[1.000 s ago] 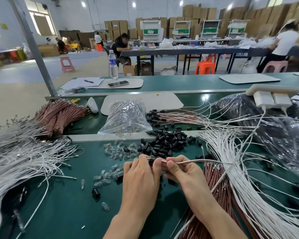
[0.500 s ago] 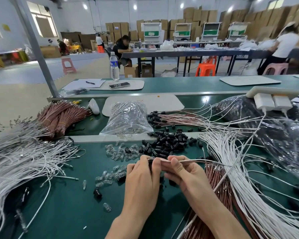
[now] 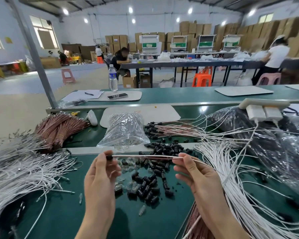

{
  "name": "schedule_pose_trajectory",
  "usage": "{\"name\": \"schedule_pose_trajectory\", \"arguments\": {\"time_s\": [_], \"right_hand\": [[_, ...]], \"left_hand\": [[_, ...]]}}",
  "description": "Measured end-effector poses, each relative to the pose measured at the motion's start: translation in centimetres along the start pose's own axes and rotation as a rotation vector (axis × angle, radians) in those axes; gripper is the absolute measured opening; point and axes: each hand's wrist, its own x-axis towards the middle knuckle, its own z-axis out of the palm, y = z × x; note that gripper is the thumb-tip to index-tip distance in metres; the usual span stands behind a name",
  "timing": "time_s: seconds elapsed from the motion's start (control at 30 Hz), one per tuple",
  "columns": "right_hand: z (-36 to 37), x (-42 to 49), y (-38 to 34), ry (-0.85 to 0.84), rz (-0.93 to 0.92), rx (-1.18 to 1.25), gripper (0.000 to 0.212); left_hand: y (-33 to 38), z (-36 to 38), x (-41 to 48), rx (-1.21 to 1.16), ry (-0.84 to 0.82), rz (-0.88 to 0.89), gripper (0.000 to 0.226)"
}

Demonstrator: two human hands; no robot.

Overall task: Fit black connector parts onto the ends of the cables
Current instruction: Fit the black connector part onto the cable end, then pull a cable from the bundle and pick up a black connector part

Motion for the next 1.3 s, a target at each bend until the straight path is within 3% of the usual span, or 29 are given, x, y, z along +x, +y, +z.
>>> {"name": "schedule_pose_trajectory", "arguments": {"time_s": [0.1, 0.23, 0.37, 0.47, 0.6, 0.67, 0.77, 0.83, 1.07, 1.2, 1.3], "right_hand": [[0.3, 0.4, -2.2, -0.009, -0.079, -0.109, 0.031], [-0.3, 5.9, -7.4, -0.003, -0.169, -0.156, 0.041], [-2.2, 12.6, -10.6, -0.012, 0.190, -0.226, 0.055], [-4.5, 12.4, -8.1, -0.020, 0.337, -0.399, 0.056], [-6.9, 10.6, -4.6, 0.087, 0.267, -0.348, 0.031], [-7.0, 10.2, -4.0, 0.116, 0.258, -0.361, 0.026], [-6.0, 9.8, -4.1, 0.143, 0.218, -0.335, 0.020], [-5.4, 9.5, -4.3, 0.164, 0.193, -0.328, 0.017], [-4.7, 7.4, -3.8, 0.167, 0.114, -0.405, 0.018], [-4.9, 6.2, -3.4, 0.170, 0.102, -0.425, 0.017], [-5.2, 5.6, -3.1, 0.171, 0.086, -0.437, 0.018]], "left_hand": [[1.1, 0.7, 0.1, -0.074, 0.002, -0.036, 0.030], [2.0, 6.1, 3.1, -0.040, -0.130, -0.104, 0.032], [2.7, 13.0, 7.3, 0.130, -0.258, -0.304, 0.039], [1.3, 12.8, 8.2, 0.413, -0.314, -0.339, 0.054], [-0.4, 10.1, 6.4, 0.752, -0.497, -0.309, 0.034], [-1.0, 9.2, 4.5, 0.915, -0.664, -0.375, 0.030], [-2.1, 9.2, 1.5, 1.290, -1.015, -0.325, 0.041], [-3.0, 9.9, -0.4, 1.465, -1.134, -0.274, 0.043], [-6.6, 12.2, -4.3, 1.704, -1.076, -0.223, 0.038], [-6.9, 12.6, -4.8, 1.682, -1.018, -0.233, 0.028], [-6.9, 12.1, -5.3, 1.695, -0.962, -0.134, 0.026]]}}
